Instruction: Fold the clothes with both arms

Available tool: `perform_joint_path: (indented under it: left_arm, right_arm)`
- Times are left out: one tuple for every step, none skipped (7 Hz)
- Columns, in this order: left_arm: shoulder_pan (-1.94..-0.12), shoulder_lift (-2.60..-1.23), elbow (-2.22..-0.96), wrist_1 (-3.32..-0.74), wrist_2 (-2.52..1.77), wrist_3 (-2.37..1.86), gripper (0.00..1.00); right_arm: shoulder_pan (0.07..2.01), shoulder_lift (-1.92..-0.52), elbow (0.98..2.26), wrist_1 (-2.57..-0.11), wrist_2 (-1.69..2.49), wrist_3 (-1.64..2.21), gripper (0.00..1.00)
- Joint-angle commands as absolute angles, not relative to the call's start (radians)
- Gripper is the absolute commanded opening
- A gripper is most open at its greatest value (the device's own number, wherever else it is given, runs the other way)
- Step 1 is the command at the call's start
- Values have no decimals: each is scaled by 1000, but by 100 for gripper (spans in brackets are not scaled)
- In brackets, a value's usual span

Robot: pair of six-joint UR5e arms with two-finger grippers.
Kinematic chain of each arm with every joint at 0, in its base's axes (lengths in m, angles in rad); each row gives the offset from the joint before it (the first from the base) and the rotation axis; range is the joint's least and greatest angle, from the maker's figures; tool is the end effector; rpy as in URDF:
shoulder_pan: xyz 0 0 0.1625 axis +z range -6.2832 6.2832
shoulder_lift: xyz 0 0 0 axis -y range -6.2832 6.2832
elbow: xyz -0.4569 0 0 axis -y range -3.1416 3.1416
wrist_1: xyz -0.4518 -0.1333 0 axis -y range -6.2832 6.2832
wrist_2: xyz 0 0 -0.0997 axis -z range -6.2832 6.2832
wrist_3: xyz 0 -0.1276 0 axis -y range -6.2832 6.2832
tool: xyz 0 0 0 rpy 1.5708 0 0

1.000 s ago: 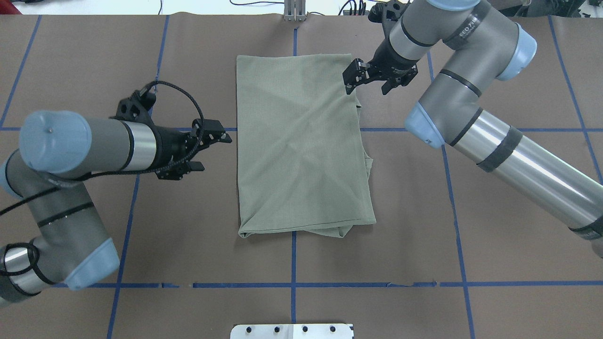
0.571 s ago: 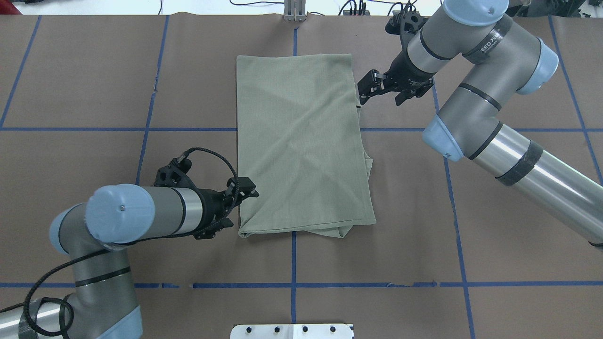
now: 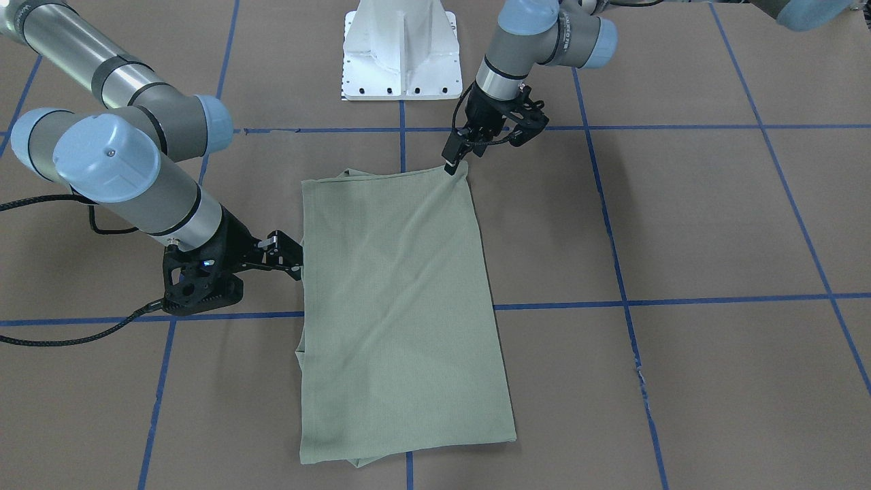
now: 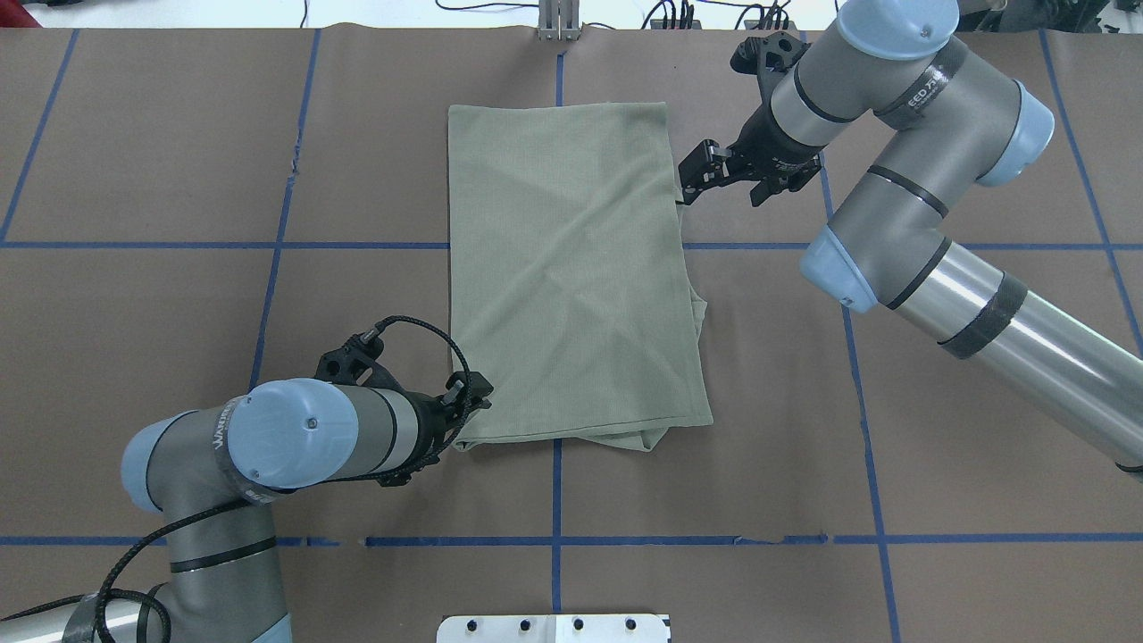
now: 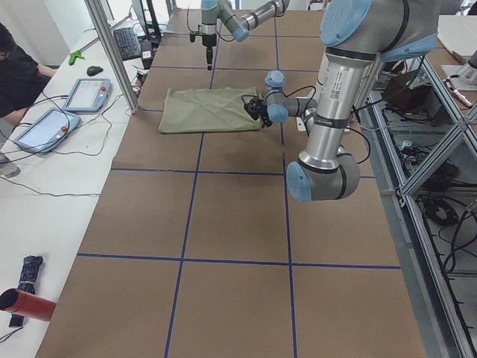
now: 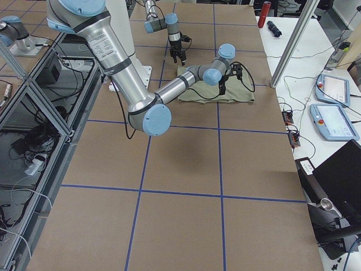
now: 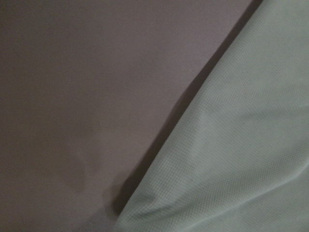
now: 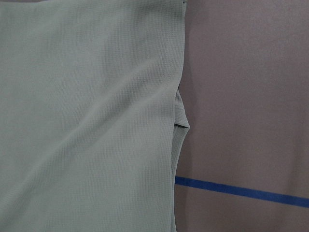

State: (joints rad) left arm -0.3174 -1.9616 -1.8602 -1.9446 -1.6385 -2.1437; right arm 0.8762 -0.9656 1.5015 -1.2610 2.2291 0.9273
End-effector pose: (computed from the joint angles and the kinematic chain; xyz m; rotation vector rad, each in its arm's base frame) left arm 0.6121 -0.3323 0.2770 -0.2006 1.0665 -0.7686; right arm -0.4633 -0.6424 0.2999 0.1124 -1.0125 -0.0660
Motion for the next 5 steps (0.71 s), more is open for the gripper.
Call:
perform_joint_path:
  left_arm:
    - [-307, -1965, -1839, -1934, -1637, -2145, 95]
    - [-305, -2000, -1804, -1934, -1625, -2145, 94]
    - [-307, -2043, -1755, -1934, -1620, -2145, 94]
    - [-307, -2046, -1753, -1934, -1620, -2145, 93]
    - [-308, -2043, -1753, -1934, -1620, -2145, 92]
  right_arm:
    - [874, -965, 1500, -1261, 2224, 931, 100]
    - [870, -965, 1500, -1259, 2215, 931, 100]
    - [870, -966, 1500, -1259, 2215, 931, 100]
    - [870, -966, 1500, -1259, 2214, 931, 100]
    - [870, -966, 1500, -1259, 2214, 931, 100]
